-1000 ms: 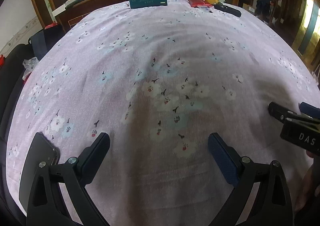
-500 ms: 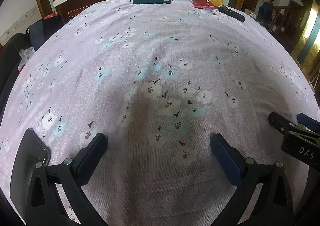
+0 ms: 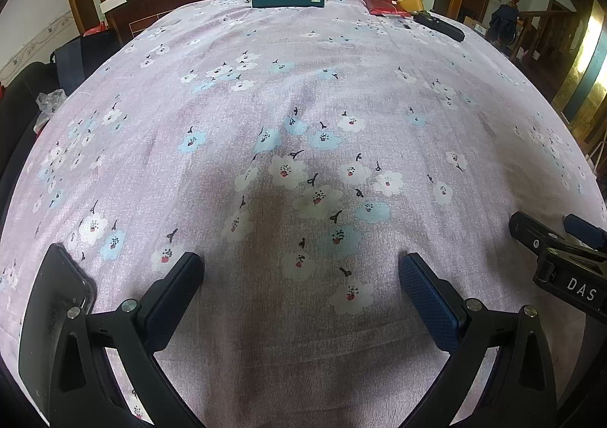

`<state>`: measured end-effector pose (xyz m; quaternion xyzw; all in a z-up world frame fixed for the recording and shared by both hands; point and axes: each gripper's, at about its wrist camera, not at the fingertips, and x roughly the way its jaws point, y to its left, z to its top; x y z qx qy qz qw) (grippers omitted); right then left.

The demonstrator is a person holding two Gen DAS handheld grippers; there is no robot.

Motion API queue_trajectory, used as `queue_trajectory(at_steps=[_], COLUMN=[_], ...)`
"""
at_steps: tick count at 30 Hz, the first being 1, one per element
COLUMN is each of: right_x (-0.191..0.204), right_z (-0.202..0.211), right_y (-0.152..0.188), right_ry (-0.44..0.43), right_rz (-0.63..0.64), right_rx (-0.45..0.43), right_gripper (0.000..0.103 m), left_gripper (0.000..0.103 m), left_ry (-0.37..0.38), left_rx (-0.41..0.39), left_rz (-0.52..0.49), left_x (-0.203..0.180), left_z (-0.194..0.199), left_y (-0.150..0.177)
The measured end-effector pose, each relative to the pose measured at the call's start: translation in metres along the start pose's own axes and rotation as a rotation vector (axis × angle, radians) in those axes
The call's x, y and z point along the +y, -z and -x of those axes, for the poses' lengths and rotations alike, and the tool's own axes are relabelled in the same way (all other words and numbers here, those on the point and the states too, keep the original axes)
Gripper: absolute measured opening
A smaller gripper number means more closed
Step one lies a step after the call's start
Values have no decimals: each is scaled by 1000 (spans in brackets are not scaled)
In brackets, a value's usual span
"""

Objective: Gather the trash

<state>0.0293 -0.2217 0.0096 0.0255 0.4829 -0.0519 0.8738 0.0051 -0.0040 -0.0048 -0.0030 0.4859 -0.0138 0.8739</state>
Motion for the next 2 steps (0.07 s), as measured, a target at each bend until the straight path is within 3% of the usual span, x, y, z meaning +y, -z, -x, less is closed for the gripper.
queue_trajectory(at_steps=[2], right_x=[0], right_z=[0], right_y=[0], right_ry=[0], right_rz=[0], right_rx=[0], right_gripper=[103], left_gripper=[103], left_ry=[0], left_rx=[0], left_rz=[0], left_x=[0], left_z=[0], left_y=[0])
